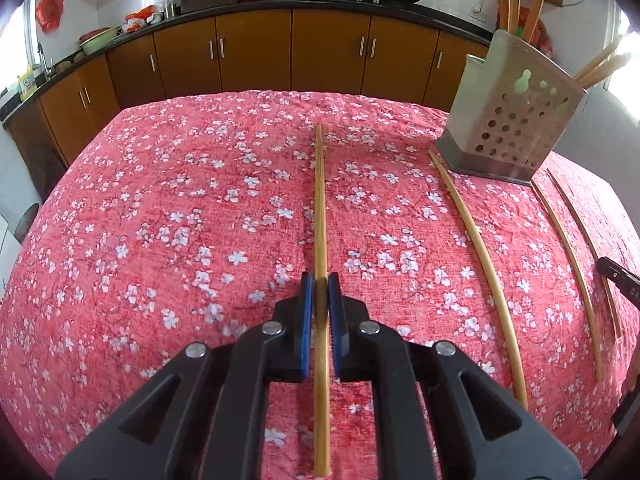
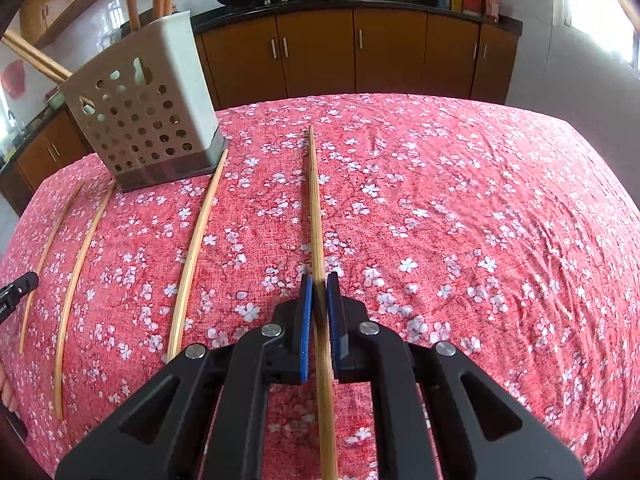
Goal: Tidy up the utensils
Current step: 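Grasp a bamboo chopstick on the cloth with the right tool while the left tool grasps another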
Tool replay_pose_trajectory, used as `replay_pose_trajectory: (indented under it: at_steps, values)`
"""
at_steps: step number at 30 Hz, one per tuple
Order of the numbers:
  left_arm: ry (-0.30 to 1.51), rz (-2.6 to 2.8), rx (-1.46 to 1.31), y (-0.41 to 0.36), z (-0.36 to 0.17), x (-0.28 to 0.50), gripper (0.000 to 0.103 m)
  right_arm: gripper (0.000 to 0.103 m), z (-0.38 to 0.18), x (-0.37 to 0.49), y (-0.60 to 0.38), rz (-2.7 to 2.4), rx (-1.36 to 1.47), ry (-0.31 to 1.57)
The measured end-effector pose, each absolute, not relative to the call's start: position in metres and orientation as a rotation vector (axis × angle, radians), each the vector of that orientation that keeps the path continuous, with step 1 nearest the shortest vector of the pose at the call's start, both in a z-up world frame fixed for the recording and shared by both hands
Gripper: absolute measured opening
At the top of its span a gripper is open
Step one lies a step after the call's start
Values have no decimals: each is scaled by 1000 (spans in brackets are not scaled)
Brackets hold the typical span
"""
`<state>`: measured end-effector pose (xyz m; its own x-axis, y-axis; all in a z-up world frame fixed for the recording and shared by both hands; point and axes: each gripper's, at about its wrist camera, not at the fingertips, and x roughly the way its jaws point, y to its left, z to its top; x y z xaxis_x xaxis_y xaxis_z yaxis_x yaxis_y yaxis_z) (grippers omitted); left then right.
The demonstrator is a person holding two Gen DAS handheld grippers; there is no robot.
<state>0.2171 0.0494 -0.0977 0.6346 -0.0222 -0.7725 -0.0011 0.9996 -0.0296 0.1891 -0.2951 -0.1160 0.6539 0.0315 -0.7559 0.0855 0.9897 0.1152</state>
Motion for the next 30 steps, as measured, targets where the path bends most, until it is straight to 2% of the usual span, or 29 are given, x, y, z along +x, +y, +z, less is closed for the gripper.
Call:
replay_pose_trajectory:
  at_steps: [30]
  values:
    - [878,-31,-99,58,-97,208,11,12,-116,189,-292,-40,136,859]
